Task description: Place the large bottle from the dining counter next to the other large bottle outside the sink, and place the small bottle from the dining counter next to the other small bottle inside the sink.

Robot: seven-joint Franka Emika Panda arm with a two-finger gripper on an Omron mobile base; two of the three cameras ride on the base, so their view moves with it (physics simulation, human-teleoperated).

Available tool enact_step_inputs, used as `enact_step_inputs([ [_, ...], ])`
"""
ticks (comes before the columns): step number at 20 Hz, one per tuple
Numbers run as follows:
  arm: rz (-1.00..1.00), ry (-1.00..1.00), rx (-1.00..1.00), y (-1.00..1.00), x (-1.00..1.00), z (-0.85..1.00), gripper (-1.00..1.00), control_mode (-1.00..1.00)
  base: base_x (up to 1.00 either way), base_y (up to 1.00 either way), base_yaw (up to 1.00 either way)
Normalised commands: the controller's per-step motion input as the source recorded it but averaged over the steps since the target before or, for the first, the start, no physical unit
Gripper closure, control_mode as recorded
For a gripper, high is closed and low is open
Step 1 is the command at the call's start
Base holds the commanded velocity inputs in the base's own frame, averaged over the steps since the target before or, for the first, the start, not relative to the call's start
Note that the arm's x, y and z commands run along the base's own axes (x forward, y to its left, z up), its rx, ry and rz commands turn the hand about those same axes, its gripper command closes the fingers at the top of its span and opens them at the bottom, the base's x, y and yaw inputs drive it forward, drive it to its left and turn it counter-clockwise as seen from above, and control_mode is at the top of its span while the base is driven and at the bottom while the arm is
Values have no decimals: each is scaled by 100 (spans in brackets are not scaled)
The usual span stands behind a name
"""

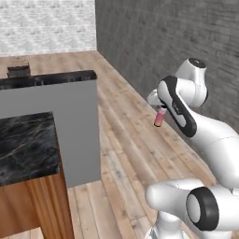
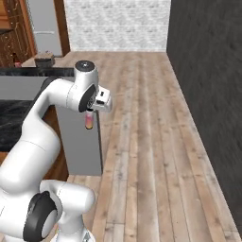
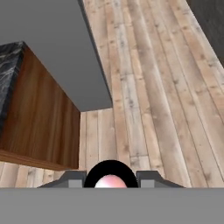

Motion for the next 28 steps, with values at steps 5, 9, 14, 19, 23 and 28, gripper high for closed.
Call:
enact_step_inputs([
  [5,0,0,0,0,0,0,100,100,13,-36,18],
  [9,0,0,0,0,0,0,100,100,15,-15,22],
  [14,0,0,0,0,0,0,100,100,8,0,25],
  [19,0,0,0,0,0,0,100,100,0,0,25],
  [23,0,0,0,0,0,0,100,100,0,0,25],
  [28,0,0,0,0,0,0,100,100,0,0,25],
])
